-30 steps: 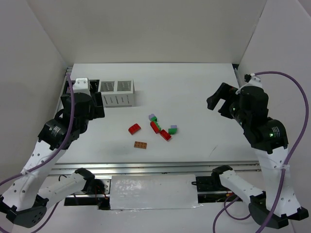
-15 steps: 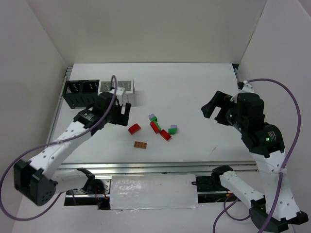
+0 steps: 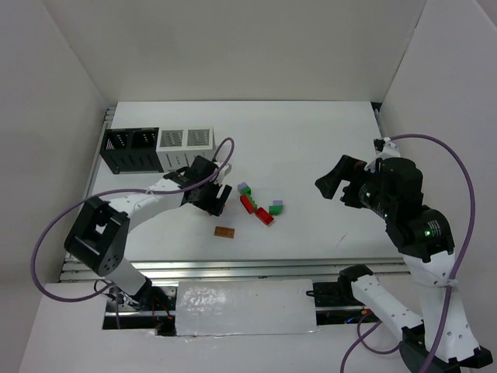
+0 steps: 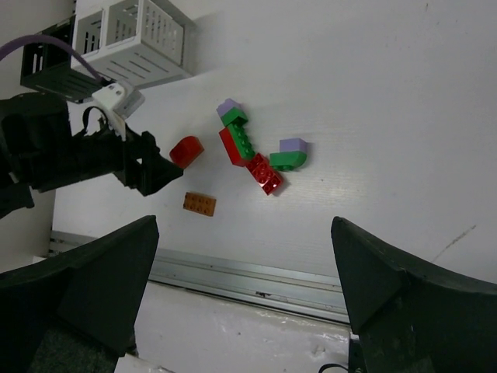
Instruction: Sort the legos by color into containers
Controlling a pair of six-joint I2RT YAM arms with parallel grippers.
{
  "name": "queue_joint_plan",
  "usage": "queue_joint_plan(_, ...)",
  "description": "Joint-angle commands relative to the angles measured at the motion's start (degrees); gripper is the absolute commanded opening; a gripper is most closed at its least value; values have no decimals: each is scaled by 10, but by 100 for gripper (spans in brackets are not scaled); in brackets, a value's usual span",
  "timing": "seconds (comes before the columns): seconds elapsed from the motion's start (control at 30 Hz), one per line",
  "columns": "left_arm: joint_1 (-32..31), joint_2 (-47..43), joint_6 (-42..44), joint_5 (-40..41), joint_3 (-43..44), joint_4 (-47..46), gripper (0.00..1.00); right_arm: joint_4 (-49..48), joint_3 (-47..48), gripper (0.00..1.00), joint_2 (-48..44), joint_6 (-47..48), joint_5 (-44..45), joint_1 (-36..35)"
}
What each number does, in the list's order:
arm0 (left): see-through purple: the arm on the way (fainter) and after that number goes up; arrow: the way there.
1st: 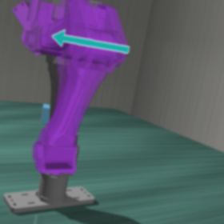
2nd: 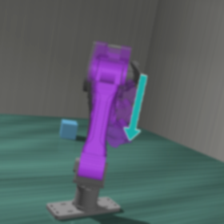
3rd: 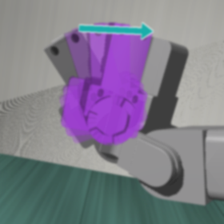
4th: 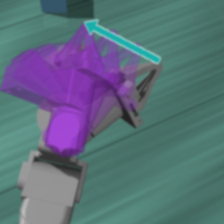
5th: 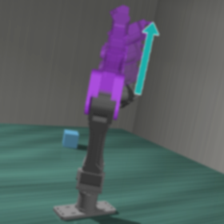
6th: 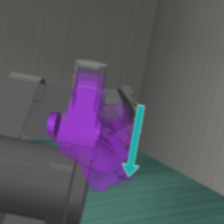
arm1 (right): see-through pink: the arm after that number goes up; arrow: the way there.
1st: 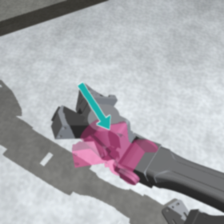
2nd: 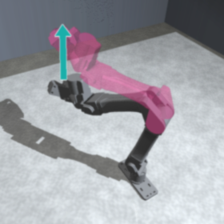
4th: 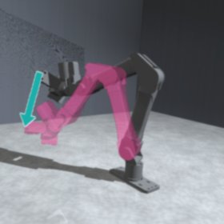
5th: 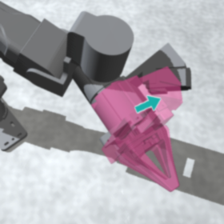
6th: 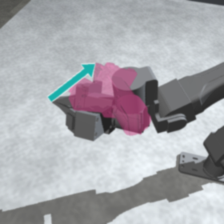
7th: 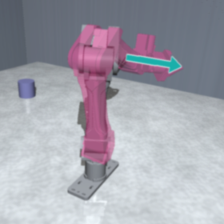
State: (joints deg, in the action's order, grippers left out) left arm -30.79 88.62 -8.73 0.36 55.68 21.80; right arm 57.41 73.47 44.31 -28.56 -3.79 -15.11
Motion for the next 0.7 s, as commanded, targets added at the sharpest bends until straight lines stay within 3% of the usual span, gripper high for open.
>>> queue_joint_plan(0.0,-2,31,21,-6,37,-29,86,-27,-7,99,0,17,-15,3)
queue_joint_plan(0.13,-2,78,24,-6,57,-27,78,-24,2,100,6,32,-3,2)
queue_joint_plan(0.43,-2,105,22,-6,51,-38,72,-21,18,100,24,54,4,2)
queue_joint_plan(0.53,-2,103,21,-6,51,-39,55,-27,16,100,30,56,1,1)
queue_joint_plan(0.57,-2,98,21,-6,52,-38,42,-28,17,100,31,56,1,2)
queue_joint_plan(0.67,-2,96,24,-6,56,-33,34,-32,19,100,38,58,-4,1)
